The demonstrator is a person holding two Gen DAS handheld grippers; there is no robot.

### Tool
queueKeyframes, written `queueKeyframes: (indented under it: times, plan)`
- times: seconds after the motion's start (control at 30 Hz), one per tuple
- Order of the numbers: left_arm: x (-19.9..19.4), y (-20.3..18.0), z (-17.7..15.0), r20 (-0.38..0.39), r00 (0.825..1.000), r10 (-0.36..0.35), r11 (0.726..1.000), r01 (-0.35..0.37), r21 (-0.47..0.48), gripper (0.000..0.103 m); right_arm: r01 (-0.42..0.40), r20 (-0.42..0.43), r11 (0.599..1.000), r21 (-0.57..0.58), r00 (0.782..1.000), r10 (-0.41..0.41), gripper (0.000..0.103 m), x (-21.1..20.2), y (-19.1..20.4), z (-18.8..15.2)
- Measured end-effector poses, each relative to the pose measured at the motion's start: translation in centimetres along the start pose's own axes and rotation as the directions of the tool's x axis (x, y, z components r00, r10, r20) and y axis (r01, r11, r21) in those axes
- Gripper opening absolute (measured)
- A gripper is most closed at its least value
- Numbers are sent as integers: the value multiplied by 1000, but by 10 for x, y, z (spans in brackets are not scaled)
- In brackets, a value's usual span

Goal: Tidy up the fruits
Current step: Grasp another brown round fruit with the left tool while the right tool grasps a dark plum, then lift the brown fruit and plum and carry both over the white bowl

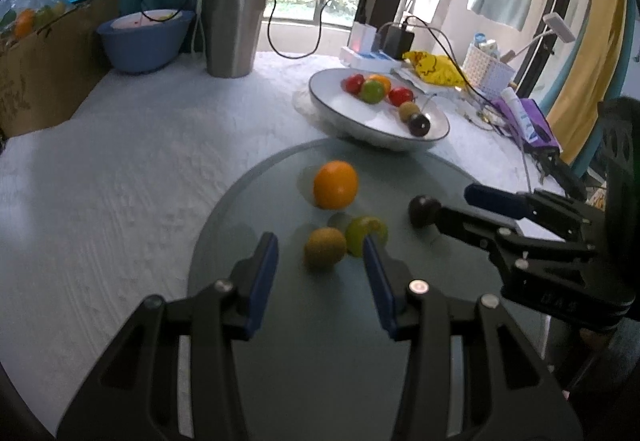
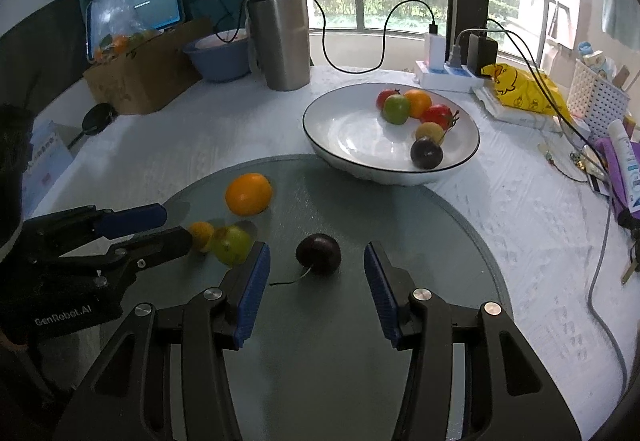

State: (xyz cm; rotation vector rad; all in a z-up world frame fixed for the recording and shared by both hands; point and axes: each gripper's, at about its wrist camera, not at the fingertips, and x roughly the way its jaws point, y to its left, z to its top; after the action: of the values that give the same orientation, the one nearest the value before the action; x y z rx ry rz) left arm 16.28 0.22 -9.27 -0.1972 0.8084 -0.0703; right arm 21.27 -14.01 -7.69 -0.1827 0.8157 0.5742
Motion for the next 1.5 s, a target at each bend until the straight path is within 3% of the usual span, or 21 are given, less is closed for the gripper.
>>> queueKeyframes:
  times: [0.63, 0.83, 0.97, 1.03, 1.5]
  plan:
    - [23, -2, 0, -48, 998, 36, 998, -33, 53, 46, -19, -37, 1000, 10, 999, 20, 51, 22, -5, 3]
    - [25, -3, 2, -36, 999, 25, 997, -23, 73, 45, -28, -62, 1000, 13, 998, 29, 40, 32, -6, 4]
    - [24, -6, 2, -31, 999, 14, 996, -11, 87, 36, -31, -76, 1000, 6, 997, 31, 30, 36, -5, 5]
    - [24, -7, 2, -28, 1000, 5, 996, -2, 95, 27, -29, -77, 1000, 2, 997, 29, 30, 36, -4, 6]
    - [13, -12, 6, 1, 1000, -9, 995, 9, 97, 27, -31, -52, 999, -8, 998, 31, 30, 25, -2, 9]
